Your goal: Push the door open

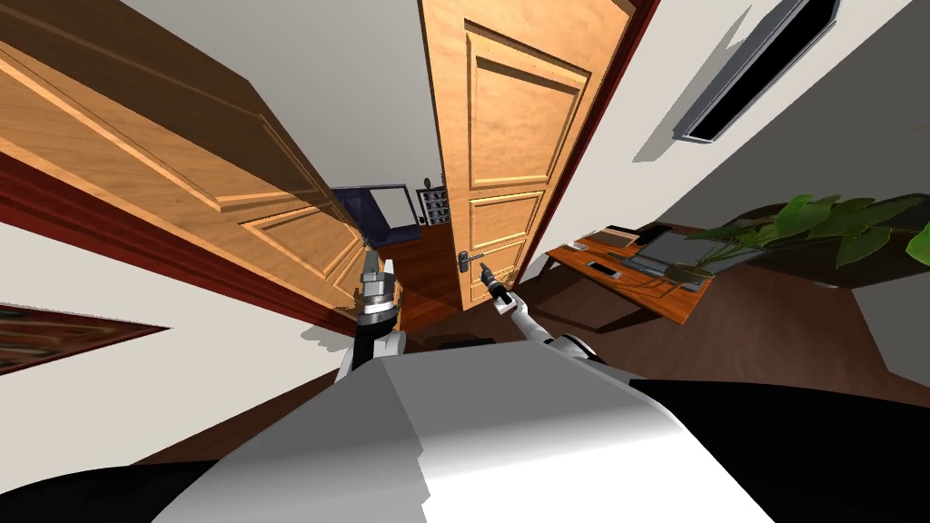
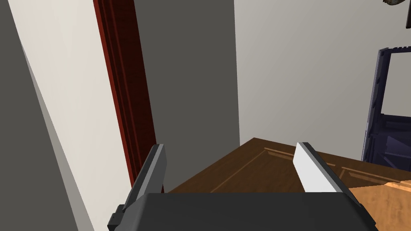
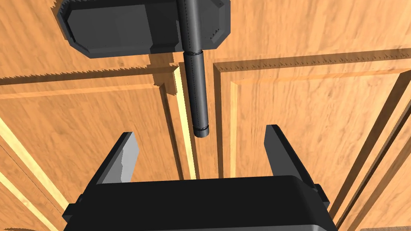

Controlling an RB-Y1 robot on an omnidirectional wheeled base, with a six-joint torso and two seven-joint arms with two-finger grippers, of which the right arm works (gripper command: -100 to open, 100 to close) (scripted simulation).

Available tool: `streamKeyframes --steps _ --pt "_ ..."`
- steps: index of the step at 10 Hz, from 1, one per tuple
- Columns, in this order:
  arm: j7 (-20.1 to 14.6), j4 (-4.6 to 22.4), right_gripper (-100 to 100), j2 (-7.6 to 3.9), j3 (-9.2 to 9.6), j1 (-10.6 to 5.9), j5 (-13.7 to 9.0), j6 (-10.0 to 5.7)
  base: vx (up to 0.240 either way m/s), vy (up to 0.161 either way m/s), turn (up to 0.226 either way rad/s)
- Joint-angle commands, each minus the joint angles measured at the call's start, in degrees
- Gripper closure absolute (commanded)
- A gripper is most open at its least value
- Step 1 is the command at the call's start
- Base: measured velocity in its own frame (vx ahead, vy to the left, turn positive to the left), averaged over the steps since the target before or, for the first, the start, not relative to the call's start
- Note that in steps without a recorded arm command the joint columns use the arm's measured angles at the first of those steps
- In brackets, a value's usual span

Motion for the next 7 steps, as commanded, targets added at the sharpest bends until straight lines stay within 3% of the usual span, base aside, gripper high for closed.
streamKeyframes --steps 1,7 --pt "0.2 0.2 -100 0.16 -0.21 -0.1 0.0 -0.06 0.179 0.036 0.028" --pt "1.1 1.8 -100 0.99 -1.39 -0.63 -0.2 -0.46 0.19 0.047 0.031"
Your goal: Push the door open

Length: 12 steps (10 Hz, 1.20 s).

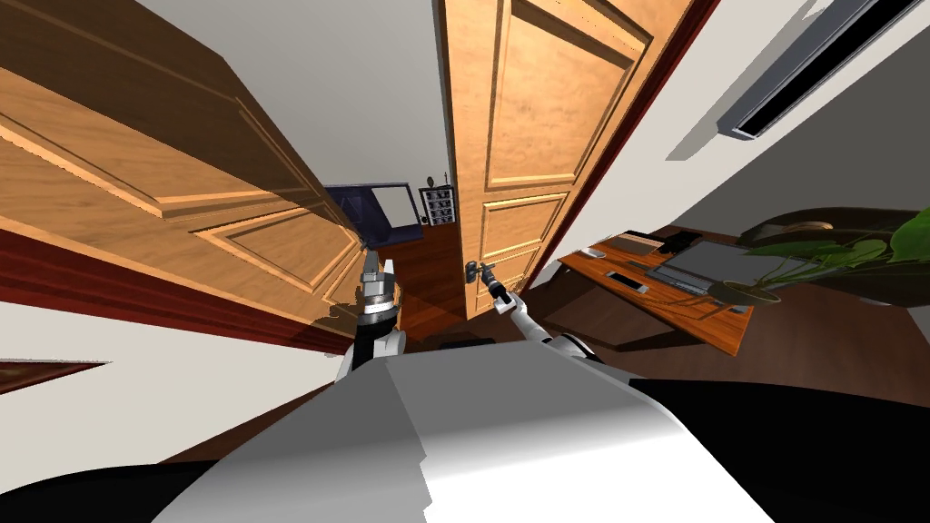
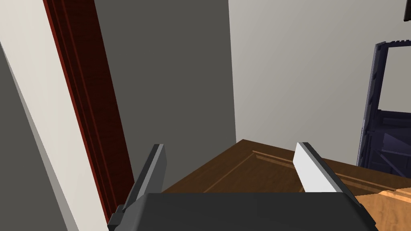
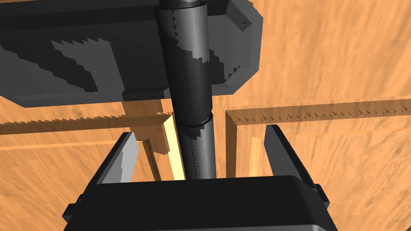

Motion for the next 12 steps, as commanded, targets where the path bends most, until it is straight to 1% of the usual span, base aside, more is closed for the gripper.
streamKeyframes --steps 1,2,7,8,11,12 --pt "0.0 0.0 -100 0.0 0.0 0.0 0.0 0.0 0.072 0.018 0.005" --pt "0.0 0.0 100 0.0 0.0 0.0 0.0 0.0 -0.009 -0.001 -0.004" --pt "0.0 0.0 100 0.0 0.0 0.0 0.0 0.0 -0.007 -0.003 0.005" --pt "0.3 0.2 100 -0.03 -0.82 -0.3 -0.1 0.06 0.11 0.045 -0.024" --pt "0.8 0.5 100 -0.05 -1.85 -0.38 -0.3 0.09 0.15 0.08 -0.028" --pt "1.0 0.8 100 -0.06 -2.51 -0.43 -0.4 0.11 0.161 0.109 -0.037"
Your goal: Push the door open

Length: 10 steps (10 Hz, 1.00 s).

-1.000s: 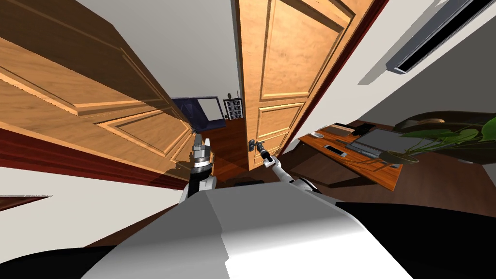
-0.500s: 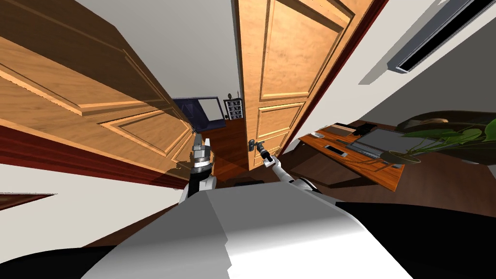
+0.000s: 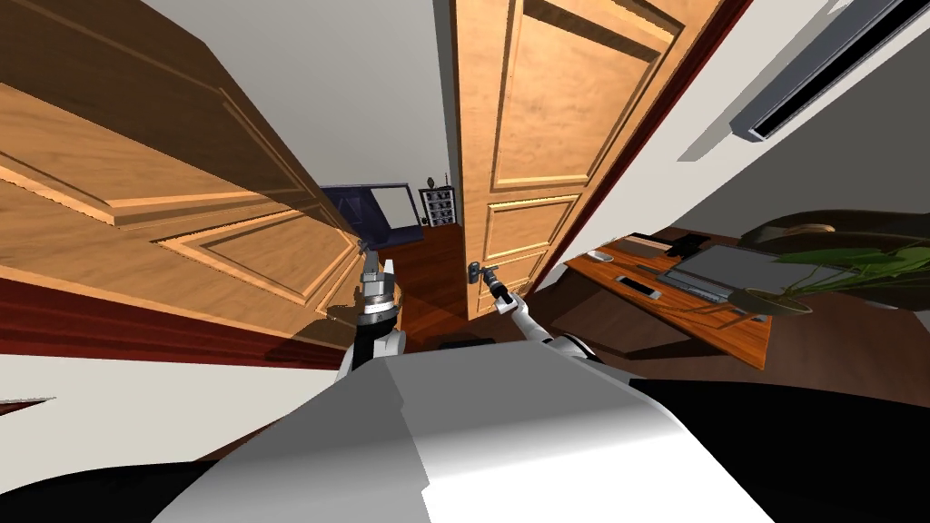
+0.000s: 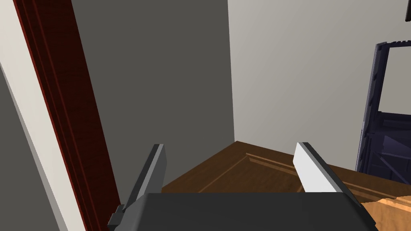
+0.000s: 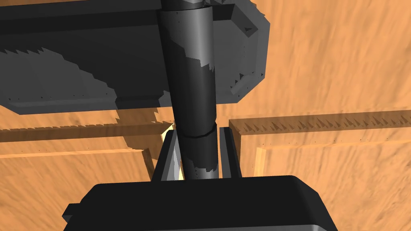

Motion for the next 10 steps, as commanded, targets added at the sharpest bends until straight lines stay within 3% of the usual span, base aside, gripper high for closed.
streamKeyframes --steps 1,10 --pt "0.7 0.3 100 -0.08 -1.8 -0.66 -0.3 -0.11 0.17 0.128 -0.048" --pt "3.1 2.3 100 -0.18 -7.8 -1.13 -1.3 0.04 0.137 0.111 -0.053"
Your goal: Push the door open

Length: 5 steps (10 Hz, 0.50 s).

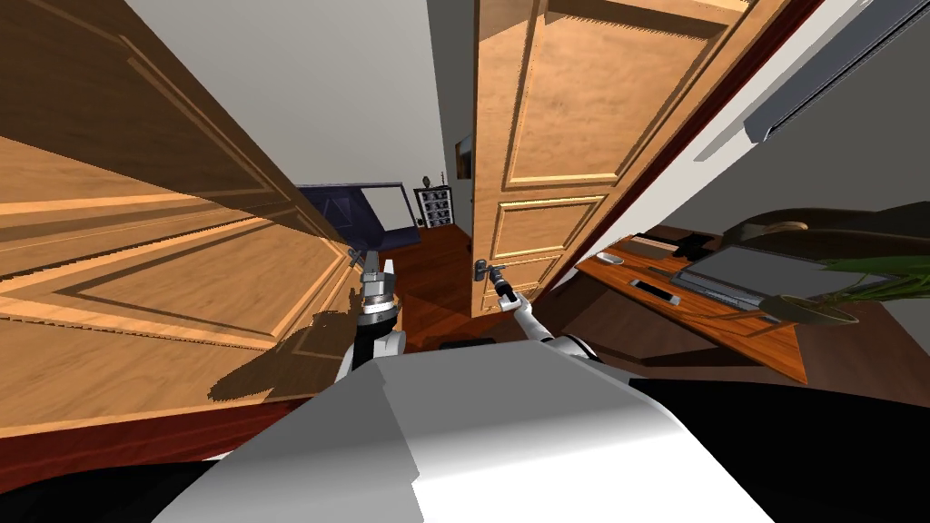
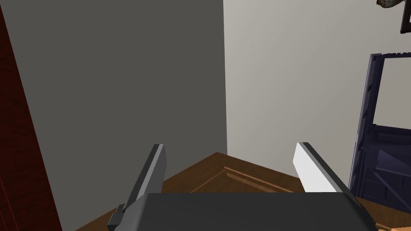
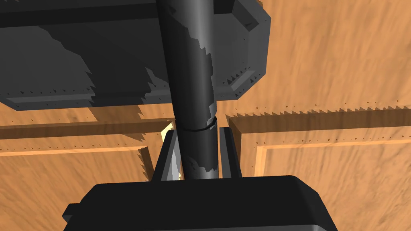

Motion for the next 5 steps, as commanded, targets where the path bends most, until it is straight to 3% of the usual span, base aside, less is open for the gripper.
streamKeyframes --steps 1,5 --pt "0.4 0.4 100 -0.73 -1.72 -0.57 -0.3 0.06 0.12 0.141 -0.065" --pt "1.4 1.2 100 -0.77 -4.2 -0.76 -0.8 0.12 0.116 0.114 -0.064"
